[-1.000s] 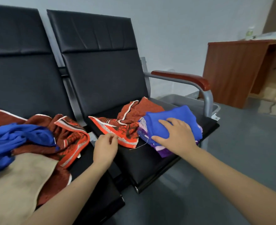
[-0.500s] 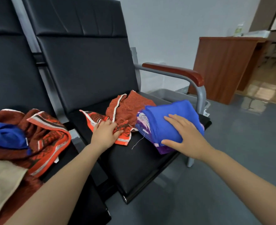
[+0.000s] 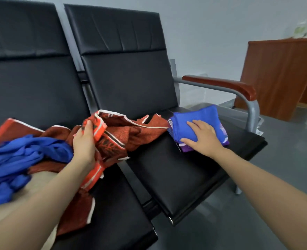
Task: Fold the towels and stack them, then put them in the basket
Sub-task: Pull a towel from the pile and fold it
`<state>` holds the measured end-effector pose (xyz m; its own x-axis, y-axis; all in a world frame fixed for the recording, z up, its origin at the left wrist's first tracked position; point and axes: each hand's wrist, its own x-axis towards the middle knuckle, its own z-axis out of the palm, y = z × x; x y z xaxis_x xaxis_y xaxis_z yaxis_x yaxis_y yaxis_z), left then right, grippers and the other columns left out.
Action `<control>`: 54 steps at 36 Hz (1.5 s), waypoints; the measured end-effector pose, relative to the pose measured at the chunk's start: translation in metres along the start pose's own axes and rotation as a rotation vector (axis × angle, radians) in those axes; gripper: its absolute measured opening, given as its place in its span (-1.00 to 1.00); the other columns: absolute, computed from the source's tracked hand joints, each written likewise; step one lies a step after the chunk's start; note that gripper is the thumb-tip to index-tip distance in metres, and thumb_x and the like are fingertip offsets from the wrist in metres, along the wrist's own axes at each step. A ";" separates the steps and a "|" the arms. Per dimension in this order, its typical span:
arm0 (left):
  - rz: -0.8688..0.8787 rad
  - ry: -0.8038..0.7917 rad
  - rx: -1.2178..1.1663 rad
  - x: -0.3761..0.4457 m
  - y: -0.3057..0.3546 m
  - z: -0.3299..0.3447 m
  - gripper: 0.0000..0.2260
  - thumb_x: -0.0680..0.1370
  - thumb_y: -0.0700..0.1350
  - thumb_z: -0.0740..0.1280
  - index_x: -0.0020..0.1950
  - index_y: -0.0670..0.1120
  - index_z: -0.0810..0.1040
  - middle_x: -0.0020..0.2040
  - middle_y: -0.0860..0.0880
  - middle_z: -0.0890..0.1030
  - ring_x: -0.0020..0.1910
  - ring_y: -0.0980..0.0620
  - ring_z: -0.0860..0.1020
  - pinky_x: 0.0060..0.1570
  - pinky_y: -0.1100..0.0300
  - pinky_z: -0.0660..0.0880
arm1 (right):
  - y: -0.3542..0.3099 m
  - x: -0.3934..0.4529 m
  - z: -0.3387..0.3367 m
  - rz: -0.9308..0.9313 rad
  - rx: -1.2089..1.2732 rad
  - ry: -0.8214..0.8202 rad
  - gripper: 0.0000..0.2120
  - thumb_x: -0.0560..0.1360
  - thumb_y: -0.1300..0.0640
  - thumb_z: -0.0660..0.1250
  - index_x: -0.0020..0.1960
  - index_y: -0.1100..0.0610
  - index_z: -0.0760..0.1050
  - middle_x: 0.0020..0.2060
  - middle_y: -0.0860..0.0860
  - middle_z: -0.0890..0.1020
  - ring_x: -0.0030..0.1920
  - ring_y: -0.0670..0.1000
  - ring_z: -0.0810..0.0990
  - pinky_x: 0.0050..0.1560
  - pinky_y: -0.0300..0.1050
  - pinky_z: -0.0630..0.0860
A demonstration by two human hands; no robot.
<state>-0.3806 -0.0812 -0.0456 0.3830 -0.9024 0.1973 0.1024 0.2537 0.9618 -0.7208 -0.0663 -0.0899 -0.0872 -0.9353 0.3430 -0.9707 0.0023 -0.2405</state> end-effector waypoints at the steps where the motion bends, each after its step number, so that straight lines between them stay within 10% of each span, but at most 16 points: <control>1: 0.025 0.004 0.031 0.000 0.001 -0.006 -0.78 0.62 0.07 0.19 -0.03 0.02 0.58 -0.01 0.04 0.63 -0.03 0.08 0.59 0.08 0.13 0.50 | -0.005 0.009 0.003 0.007 -0.018 -0.002 -0.07 0.33 -0.48 -0.01 0.54 0.04 0.21 0.51 0.07 0.24 0.52 0.10 0.15 0.48 -0.04 0.00; 9: 0.007 0.069 0.155 -0.002 0.024 -0.049 -0.74 0.64 0.11 0.14 0.11 0.06 0.57 -0.03 0.10 0.60 0.05 0.06 0.54 0.14 0.12 0.43 | -0.036 0.041 0.003 -0.022 -0.084 -0.009 -0.31 0.55 -0.31 0.12 0.46 0.17 0.32 0.44 0.15 0.34 0.51 0.18 0.16 0.48 0.10 0.05; 13: 0.064 0.047 0.202 -0.020 0.033 -0.064 -0.75 0.67 0.02 0.10 0.16 0.01 0.53 -0.02 0.12 0.57 0.05 0.15 0.49 0.11 0.27 0.30 | -0.103 0.003 0.003 0.075 0.551 0.264 -0.69 0.57 -0.05 0.27 -0.01 0.19 0.59 -0.09 0.12 0.62 0.00 0.12 0.55 0.01 0.00 0.48; 17: -0.052 -0.126 0.002 -0.043 0.023 -0.081 -0.66 0.64 0.07 0.16 0.14 -0.10 0.62 0.13 -0.04 0.65 0.15 0.05 0.59 0.24 0.12 0.43 | -0.169 -0.018 0.015 0.712 1.492 -0.518 -0.33 0.49 -0.33 0.24 0.05 0.34 0.43 -0.01 0.30 0.57 -0.05 0.19 0.61 -0.18 -0.02 0.57; 20: -0.093 -0.157 0.042 -0.069 0.016 -0.091 -0.68 0.68 0.01 0.10 0.00 -0.05 0.62 -0.09 0.07 0.71 -0.05 0.20 0.65 0.02 0.29 0.50 | -0.194 -0.021 0.030 0.878 1.759 -0.740 -0.12 0.40 -0.38 0.31 0.31 0.38 0.34 0.12 0.29 0.54 0.04 0.21 0.58 -0.04 0.05 0.56; 30: -0.217 -0.230 0.305 -0.097 0.022 -0.119 -0.69 0.67 0.07 0.03 0.06 0.04 0.54 -0.05 0.12 0.56 -0.06 0.16 0.51 0.12 0.37 0.30 | -0.263 -0.016 0.044 0.658 1.455 -0.482 -0.56 0.39 0.21 0.45 0.25 0.27 0.54 0.02 0.19 0.67 -0.09 0.14 0.66 -0.04 -0.01 0.61; 35: -0.240 -0.096 0.132 -0.074 0.054 -0.139 -0.61 0.68 -0.03 0.06 -0.22 -0.15 0.53 -0.48 0.02 0.57 -0.44 0.10 0.53 -0.25 0.19 0.45 | -0.303 -0.021 -0.015 0.449 1.560 -0.391 -0.63 0.39 0.07 0.47 0.12 0.25 0.60 -0.05 0.16 0.69 -0.07 0.13 0.68 0.10 -0.02 0.56; 42: -0.166 -0.044 0.016 -0.057 0.103 -0.175 -0.59 0.66 0.09 0.05 -0.10 -0.12 0.57 -0.10 -0.10 0.62 -0.05 -0.08 0.58 0.08 -0.01 0.53 | -0.365 -0.041 -0.120 0.076 1.695 -0.459 -0.87 0.52 0.14 0.32 -0.04 0.20 0.58 -0.28 0.09 0.67 -0.22 0.07 0.63 -0.06 -0.07 0.54; 48: -0.150 -0.173 -0.067 -0.064 0.121 -0.205 -0.48 0.63 0.21 -0.02 0.00 -0.08 0.62 -0.06 -0.05 0.68 -0.18 0.07 0.61 -0.26 0.23 0.49 | -0.404 -0.069 -0.127 -0.079 1.761 -0.578 -0.82 0.54 0.17 0.25 -0.11 0.19 0.61 -0.23 0.11 0.66 -0.19 0.07 0.62 0.02 -0.05 0.52; 54: -0.159 -0.117 -0.159 -0.076 0.123 -0.233 -0.48 0.57 0.29 0.11 0.17 -0.06 0.61 0.06 -0.04 0.69 -0.04 0.08 0.67 -0.13 0.22 0.52 | -0.424 -0.092 -0.064 0.034 1.478 -0.623 -0.37 0.26 -0.36 0.49 0.13 0.06 0.63 0.04 0.00 0.69 0.11 0.02 0.64 0.34 0.00 0.41</control>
<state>-0.1833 0.1000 0.0134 0.2427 -0.9671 0.0757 0.2996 0.1490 0.9424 -0.3157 0.0417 0.0384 0.3563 -0.9344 0.0028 0.1196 0.0427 -0.9919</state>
